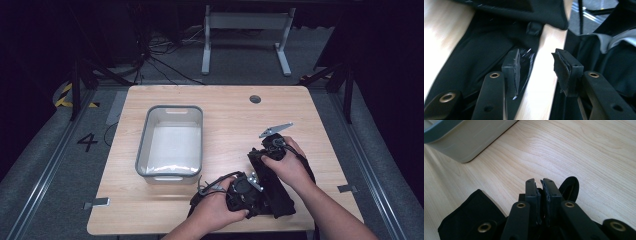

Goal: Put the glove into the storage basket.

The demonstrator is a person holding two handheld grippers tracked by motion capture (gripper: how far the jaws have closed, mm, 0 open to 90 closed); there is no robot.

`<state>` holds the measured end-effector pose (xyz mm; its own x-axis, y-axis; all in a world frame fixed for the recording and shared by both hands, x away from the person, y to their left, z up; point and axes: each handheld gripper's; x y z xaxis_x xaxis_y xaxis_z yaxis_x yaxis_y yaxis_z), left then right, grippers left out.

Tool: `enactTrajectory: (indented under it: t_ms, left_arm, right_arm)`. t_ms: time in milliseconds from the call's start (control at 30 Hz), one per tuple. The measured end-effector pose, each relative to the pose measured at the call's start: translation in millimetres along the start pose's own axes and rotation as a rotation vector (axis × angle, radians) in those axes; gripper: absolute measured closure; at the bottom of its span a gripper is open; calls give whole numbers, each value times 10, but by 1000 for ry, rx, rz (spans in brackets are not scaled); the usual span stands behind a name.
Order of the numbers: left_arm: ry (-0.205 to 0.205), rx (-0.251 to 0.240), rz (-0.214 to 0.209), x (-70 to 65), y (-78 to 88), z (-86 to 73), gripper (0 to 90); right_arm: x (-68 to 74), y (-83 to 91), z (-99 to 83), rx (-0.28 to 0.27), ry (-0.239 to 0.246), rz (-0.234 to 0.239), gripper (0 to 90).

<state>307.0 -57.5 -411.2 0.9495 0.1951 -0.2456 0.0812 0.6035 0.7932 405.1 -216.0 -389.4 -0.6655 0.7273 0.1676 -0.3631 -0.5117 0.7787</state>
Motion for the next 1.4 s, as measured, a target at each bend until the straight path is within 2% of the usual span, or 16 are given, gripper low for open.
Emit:
enactTrajectory:
  t_ms: [33,167,233,400,567,667,700,833,867,933,1033,1100,1267,1400]
  left_arm:
    - [8,4,-9,-15,-23,12,563]
    - [-3,21,-42,-31,-125,57,561]
    - [-3,27,-46,-34,-176,80,560]
    - [3,17,-81,-31,-271,118,560]
    - [1,19,-92,-64,-326,157,560]
    - [13,14,-94,-56,-338,172,556]
    - [36,18,-98,-53,-335,180,553]
    - [70,9,-83,-34,-331,188,540]
    - [66,-1,-75,-22,-331,190,534]
    - [83,-4,-80,-9,-326,195,534]
    - [107,-10,-59,14,-344,201,540]
    - [120,-8,-59,30,-340,200,569]
    - [133,-13,-33,69,-280,175,807]
    - [144,-11,-35,84,-264,163,896]
  right_arm:
    - [-10,11,-6,-5,0,1,836]
    - [-23,47,-22,-22,-12,-5,836]
    - [-29,60,-27,-31,-15,-7,837]
    - [-35,91,-31,-45,-22,-11,836]
    - [-50,107,-43,-59,-31,-28,837]
    - [-51,112,-50,-72,-30,-45,836]
    - [-52,116,-51,-77,-33,-52,837]
    - [-67,120,-53,-90,-50,-71,836]
    - [-70,118,-53,-91,-54,-74,836]
    - [-68,111,-54,-93,-57,-77,836]
    - [-52,98,-51,-92,-55,-76,836]
    - [-47,91,-49,-95,-57,-76,836]
    - [-49,92,-47,-99,-66,-66,836]
    - [-79,117,-54,-104,-79,-60,836]
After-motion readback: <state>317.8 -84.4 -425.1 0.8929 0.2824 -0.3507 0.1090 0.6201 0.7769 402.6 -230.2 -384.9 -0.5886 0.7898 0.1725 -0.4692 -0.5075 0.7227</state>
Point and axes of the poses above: each handheld gripper's, and its own axes: y roughly backward along the jaws, z roughly out of its top, x roughly to its left, and after that the axes turned 3 degrees about -y, right-handed
